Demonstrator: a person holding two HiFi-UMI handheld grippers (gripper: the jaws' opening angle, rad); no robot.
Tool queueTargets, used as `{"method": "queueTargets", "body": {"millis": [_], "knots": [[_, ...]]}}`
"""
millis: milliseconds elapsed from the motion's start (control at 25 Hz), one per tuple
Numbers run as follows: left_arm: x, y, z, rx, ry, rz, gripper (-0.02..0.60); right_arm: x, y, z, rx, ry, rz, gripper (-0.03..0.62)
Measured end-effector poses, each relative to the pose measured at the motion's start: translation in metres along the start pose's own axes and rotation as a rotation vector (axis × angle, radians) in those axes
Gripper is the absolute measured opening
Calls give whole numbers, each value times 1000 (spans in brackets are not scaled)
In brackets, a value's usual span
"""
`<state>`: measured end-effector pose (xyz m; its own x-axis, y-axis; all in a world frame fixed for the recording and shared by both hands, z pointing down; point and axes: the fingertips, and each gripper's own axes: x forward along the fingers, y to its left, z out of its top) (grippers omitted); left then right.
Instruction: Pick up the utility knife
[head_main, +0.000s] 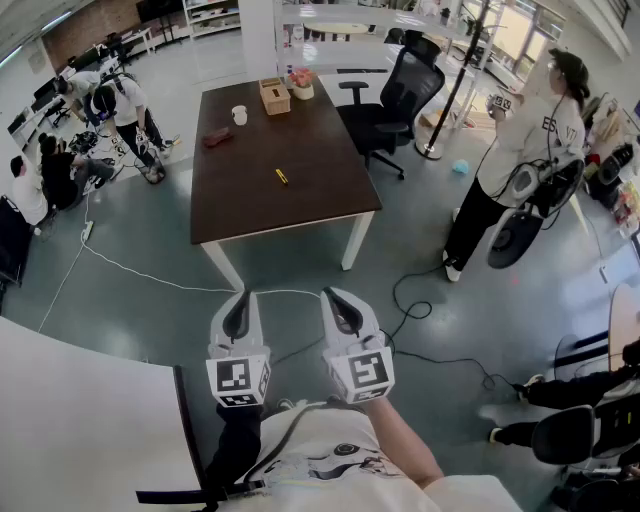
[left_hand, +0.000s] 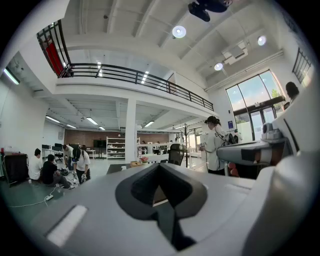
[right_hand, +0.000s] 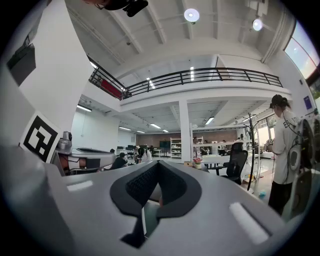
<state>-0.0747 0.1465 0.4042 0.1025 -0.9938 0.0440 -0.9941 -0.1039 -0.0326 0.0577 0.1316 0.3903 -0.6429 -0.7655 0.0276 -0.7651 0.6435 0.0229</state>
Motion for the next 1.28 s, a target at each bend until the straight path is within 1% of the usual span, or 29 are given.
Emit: {"method": "queueTargets", "body": {"millis": [400,600,840,1040,1200,1280], "knots": [[2,-6,-1,-6,6,-1,-3,-5,-8,-2,6,6,-9,-2],[5,-8,-3,-12,20,-3,-3,-5,-6,-5,13,9,44,0],[12,-11,-10,-29,38,17,-3,-7,-18,-11,24,18,46,2],[13,-15,-19,-44,75,38,-3,-8,-24,-13,16,33,72,2],[9,-28,-35,-70,123,47,-3,-20,-32,-27,40,85,96,2],[8,-31,-39,-68,136,51,-3,-22,-39,-34,49,103,99,2]]}}
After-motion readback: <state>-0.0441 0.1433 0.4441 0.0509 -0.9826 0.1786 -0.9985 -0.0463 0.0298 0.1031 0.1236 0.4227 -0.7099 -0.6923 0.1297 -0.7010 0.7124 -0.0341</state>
